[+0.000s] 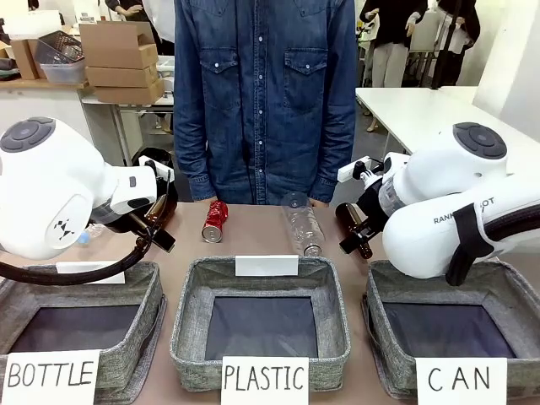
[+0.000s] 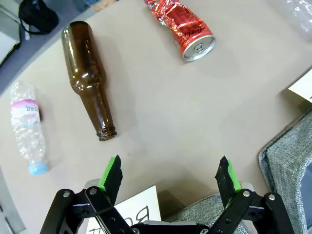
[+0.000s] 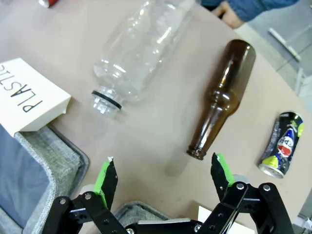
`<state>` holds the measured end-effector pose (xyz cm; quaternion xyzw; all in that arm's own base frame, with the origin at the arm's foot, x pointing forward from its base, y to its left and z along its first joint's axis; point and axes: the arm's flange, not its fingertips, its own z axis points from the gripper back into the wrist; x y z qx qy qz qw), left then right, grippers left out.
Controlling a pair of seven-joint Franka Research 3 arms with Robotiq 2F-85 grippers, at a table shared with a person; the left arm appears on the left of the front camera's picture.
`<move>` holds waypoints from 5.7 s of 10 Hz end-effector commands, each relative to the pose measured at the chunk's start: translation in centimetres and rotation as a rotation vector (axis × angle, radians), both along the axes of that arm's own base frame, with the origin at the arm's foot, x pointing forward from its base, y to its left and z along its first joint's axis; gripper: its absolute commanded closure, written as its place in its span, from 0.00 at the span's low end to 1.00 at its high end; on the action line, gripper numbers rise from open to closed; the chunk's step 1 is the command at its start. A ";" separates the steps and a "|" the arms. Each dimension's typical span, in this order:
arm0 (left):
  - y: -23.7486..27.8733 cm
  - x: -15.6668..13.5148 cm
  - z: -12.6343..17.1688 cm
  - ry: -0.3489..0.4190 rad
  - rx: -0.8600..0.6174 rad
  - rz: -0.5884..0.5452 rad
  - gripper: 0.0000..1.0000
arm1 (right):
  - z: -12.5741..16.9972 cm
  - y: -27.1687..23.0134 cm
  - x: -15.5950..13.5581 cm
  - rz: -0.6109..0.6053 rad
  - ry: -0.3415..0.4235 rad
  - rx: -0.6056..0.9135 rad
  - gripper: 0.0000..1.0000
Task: Sort the can waste into the basket.
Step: Pick up the can waste from the table and place it in the right Fabric basket.
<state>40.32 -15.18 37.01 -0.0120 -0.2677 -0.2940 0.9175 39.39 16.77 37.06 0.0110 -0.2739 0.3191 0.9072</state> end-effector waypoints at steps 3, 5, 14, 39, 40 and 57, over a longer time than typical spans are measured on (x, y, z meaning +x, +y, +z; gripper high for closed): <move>0.0 0.0 0.0 0.000 0.000 0.000 0.00 | 0.0 0.0 0.0 0.000 0.000 0.001 0.00; 0.0 0.0 0.0 0.000 0.000 0.000 0.00 | 0.0 0.0 0.0 0.000 0.000 0.000 0.00; 3.9 -15.3 12.6 -0.159 0.239 -0.157 0.00 | 15.1 -7.8 -14.2 0.098 -0.022 0.180 0.00; 28.3 -10.0 14.4 -0.092 -1.039 -0.098 0.00 | 16.1 -25.6 -8.7 -0.382 0.232 0.896 0.00; 28.3 -10.0 14.4 -0.092 -1.039 -0.098 0.00 | 16.0 -25.2 -7.9 -0.371 0.229 0.806 0.00; 28.3 -10.0 14.4 -0.092 -1.039 -0.098 0.00 | -2.8 -18.6 10.8 -0.439 0.263 0.292 0.00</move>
